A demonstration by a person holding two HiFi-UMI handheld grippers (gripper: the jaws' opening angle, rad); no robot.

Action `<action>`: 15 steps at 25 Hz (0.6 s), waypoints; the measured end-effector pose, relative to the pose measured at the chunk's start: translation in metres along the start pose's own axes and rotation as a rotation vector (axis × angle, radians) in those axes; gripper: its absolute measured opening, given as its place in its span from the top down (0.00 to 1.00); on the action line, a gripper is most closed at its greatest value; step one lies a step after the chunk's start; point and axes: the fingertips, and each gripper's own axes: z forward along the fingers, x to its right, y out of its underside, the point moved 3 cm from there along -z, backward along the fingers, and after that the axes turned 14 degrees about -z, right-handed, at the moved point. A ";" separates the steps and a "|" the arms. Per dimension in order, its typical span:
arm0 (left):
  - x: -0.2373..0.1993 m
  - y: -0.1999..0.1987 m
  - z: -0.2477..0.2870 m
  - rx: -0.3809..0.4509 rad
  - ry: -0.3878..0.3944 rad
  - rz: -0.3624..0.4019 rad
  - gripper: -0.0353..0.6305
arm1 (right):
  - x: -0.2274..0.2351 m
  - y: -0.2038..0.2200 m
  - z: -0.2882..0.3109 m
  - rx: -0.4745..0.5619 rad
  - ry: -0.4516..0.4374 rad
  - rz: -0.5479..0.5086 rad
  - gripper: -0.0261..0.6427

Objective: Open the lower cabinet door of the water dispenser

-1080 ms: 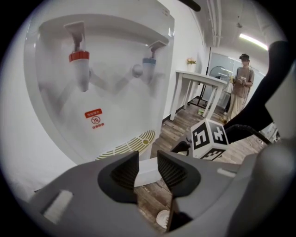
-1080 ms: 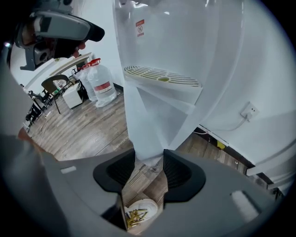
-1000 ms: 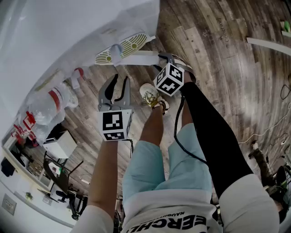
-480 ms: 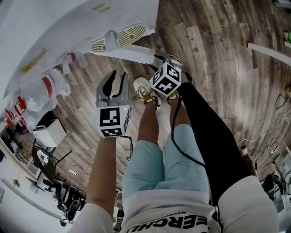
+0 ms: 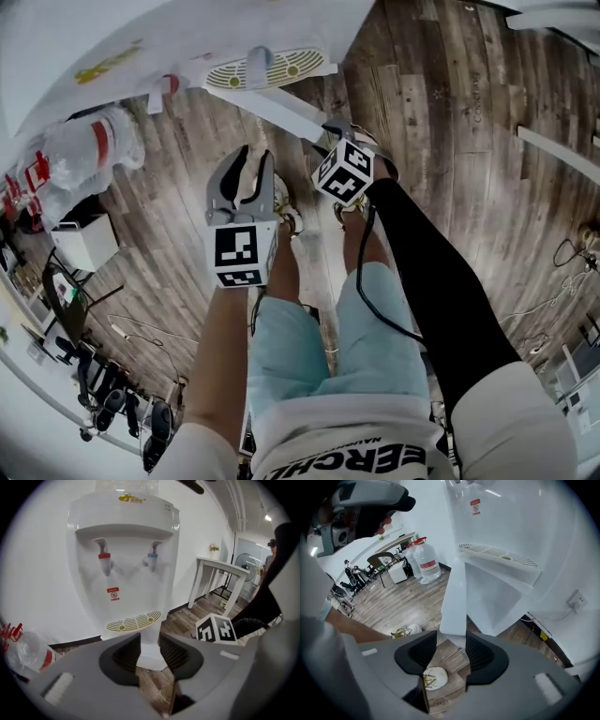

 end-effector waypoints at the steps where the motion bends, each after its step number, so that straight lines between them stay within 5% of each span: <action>1: -0.003 0.001 -0.001 0.002 -0.005 -0.005 0.75 | -0.002 -0.001 0.000 0.000 -0.001 -0.007 0.70; 15: -0.048 0.028 -0.021 0.030 0.020 -0.073 0.75 | -0.043 -0.017 0.010 -0.086 0.005 -0.035 0.70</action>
